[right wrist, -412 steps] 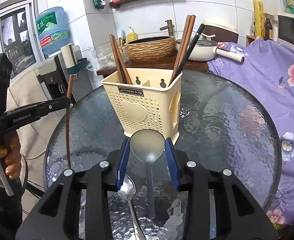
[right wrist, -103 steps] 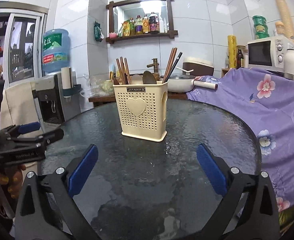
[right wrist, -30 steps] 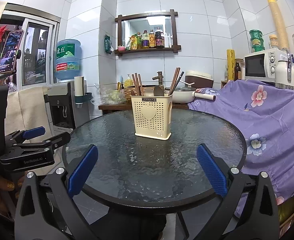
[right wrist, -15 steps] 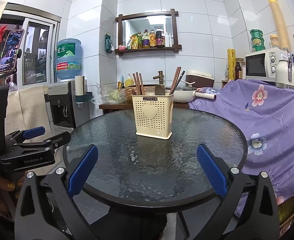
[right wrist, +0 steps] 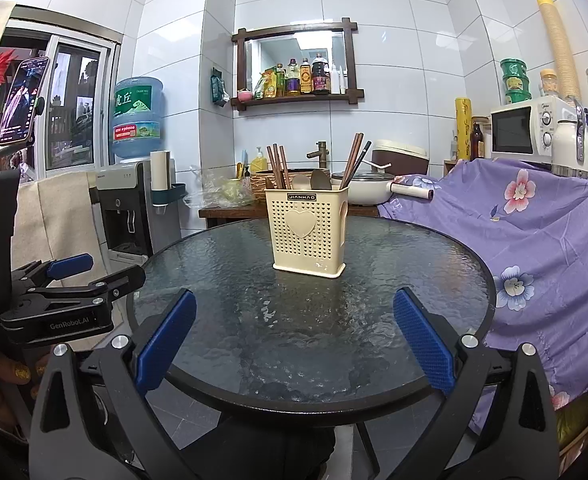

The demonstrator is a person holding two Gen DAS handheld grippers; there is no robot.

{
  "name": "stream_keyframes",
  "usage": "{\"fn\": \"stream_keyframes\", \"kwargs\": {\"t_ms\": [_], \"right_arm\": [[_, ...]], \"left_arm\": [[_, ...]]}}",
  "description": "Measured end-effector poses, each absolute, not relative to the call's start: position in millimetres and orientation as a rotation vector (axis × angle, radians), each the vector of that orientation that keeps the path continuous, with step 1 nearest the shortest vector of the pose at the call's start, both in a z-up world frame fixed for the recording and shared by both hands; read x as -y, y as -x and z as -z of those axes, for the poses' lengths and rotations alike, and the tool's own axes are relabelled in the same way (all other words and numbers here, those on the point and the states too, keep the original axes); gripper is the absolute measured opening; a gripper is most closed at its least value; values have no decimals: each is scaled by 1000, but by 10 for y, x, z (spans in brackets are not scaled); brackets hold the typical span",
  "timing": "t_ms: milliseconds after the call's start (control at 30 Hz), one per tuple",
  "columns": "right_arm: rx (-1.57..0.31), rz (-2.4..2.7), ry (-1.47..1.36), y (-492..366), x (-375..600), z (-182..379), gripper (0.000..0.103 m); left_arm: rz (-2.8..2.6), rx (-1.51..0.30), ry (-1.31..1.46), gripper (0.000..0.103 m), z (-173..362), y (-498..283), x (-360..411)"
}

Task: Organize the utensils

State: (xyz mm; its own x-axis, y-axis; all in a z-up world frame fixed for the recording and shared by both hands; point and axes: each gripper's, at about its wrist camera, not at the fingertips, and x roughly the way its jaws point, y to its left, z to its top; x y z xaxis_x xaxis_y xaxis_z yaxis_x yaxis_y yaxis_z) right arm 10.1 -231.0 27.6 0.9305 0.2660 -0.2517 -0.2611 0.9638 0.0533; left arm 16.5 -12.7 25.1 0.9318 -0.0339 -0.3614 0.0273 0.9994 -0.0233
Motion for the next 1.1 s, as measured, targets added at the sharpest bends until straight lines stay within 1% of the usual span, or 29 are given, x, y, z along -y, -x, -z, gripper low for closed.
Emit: {"fn": "stream_keyframes", "kwargs": {"t_ms": [1100], "right_arm": [[-265, -269, -19, -87, 2271, -231, 97]], "left_arm": [[30, -391, 20, 97, -217, -191, 122]]}}
